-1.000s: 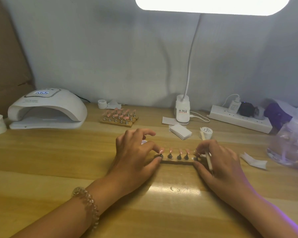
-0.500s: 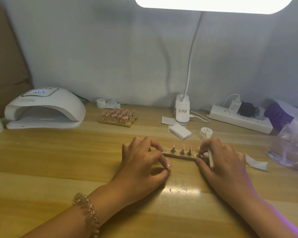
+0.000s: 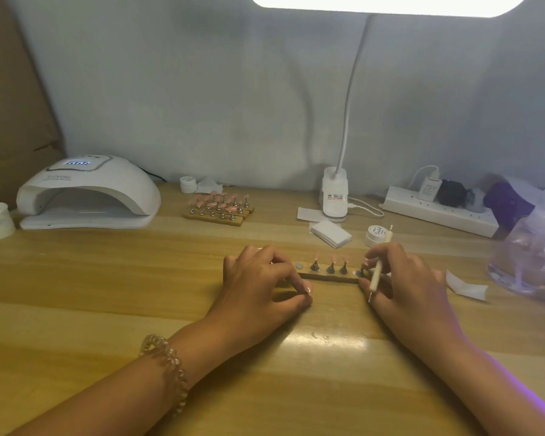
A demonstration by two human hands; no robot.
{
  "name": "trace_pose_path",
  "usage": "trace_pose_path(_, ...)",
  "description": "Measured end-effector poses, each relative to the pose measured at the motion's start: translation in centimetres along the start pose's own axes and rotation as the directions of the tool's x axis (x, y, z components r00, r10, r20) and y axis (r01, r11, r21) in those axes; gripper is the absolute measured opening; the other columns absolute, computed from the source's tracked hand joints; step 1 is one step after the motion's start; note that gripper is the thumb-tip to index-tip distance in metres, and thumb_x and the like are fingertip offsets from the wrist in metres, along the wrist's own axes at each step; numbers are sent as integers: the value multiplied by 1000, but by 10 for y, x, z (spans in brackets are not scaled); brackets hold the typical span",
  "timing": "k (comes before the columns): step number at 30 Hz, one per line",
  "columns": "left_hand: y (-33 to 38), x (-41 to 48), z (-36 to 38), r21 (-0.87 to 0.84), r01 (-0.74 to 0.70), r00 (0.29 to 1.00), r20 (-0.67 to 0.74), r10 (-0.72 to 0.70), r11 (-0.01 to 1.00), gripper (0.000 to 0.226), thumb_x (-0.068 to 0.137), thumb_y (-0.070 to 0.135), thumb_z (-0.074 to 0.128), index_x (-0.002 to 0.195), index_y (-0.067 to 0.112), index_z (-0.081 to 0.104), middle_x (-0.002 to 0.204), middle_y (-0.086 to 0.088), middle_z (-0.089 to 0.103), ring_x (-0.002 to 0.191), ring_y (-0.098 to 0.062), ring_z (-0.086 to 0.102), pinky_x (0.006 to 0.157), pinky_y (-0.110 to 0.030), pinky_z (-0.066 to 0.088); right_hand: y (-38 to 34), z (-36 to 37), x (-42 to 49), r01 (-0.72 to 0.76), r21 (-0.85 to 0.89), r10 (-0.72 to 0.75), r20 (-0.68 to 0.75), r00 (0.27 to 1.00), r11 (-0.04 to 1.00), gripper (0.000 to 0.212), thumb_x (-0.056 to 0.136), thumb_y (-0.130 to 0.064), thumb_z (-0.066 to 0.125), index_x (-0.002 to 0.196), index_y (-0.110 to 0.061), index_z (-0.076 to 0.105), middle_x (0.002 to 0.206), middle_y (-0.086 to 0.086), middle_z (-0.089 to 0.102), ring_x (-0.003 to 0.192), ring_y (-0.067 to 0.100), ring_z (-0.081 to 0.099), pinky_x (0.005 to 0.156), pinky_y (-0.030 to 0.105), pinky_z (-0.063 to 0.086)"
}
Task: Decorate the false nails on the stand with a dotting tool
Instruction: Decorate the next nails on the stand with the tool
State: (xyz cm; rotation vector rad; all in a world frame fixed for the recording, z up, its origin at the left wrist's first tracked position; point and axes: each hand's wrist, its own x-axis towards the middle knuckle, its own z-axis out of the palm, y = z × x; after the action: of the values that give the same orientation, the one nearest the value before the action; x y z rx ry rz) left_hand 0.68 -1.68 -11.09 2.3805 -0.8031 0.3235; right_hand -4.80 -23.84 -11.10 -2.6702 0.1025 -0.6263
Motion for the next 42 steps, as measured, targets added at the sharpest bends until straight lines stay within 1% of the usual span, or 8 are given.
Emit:
trace_pose_path(10,-3,-2,-2,33,-46,999,-14,47,998,23,78,59,67,90,40,70,107,23,54,107,-1,40,83,-29,22,-3,-1,-4,29,55,-25,-63,998,998,46,79,-24,74,112,-34,43,100,-23,58,100,12,56,84,37,29)
trace_pose_path(15,-17,7,-15,43,73,985,-161,-65,996,41,67,65,55,99,39,53,106,16,45,103,-7,39,79,-27,20,-8,-8,-5,74,203,-20,-259,966,976,25,87,-23,70,105,-21,52,86,-14,62,82,12,62,75,37,39)
trace_pose_path(18,-37,13,-18,87,307,939,-189,-287,948,53,74,58,70,117,34,50,117,12,45,114,-16,43,86,-29,24,-18,-12,-6,75,508,99,-307,946,858,16,99,-31,58,88,-20,56,67,-8,61,62,6,58,57,23,46)
trace_pose_path(21,-48,14,-15,123,379,925,-57,-375,917,62,73,68,64,124,37,49,128,13,48,125,-15,42,96,-33,27,-32,-9,-8,-90,771,278,-116,954,631,33,104,-38,42,84,-19,61,56,-4,56,51,3,49,49,14,40)
trace_pose_path(26,-48,14,-13,83,296,955,-47,-293,952,35,76,62,66,102,39,58,110,20,53,113,-10,50,87,-32,25,-36,-4,-9,-323,878,344,199,917,352,25,102,-39,42,106,-20,57,75,0,69,61,14,60,53,27,50)
trace_pose_path(32,-29,10,-20,-121,52,991,-115,-66,991,41,68,60,59,86,24,51,85,14,55,78,-5,49,73,-29,33,-41,-10,-12,-280,903,320,173,932,326,25,89,-39,62,81,-16,66,60,2,60,52,9,52,46,18,43)
trace_pose_path(37,0,-3,-16,70,-349,936,-17,351,934,36,70,47,65,85,18,50,82,6,50,75,-16,42,69,-32,36,-50,-9,-17,-271,942,330,195,924,200,21,93,-27,61,77,-15,54,49,1,48,41,9,39,38,17,34)
trace_pose_path(42,9,-8,-12,140,-426,905,62,422,894,39,67,47,68,84,20,47,79,7,48,73,-18,42,70,-38,38,-53,-4,-24,-273,939,255,218,942,208,38,92,-5,55,60,-21,44,41,-1,38,37,9,31,37,17,27)
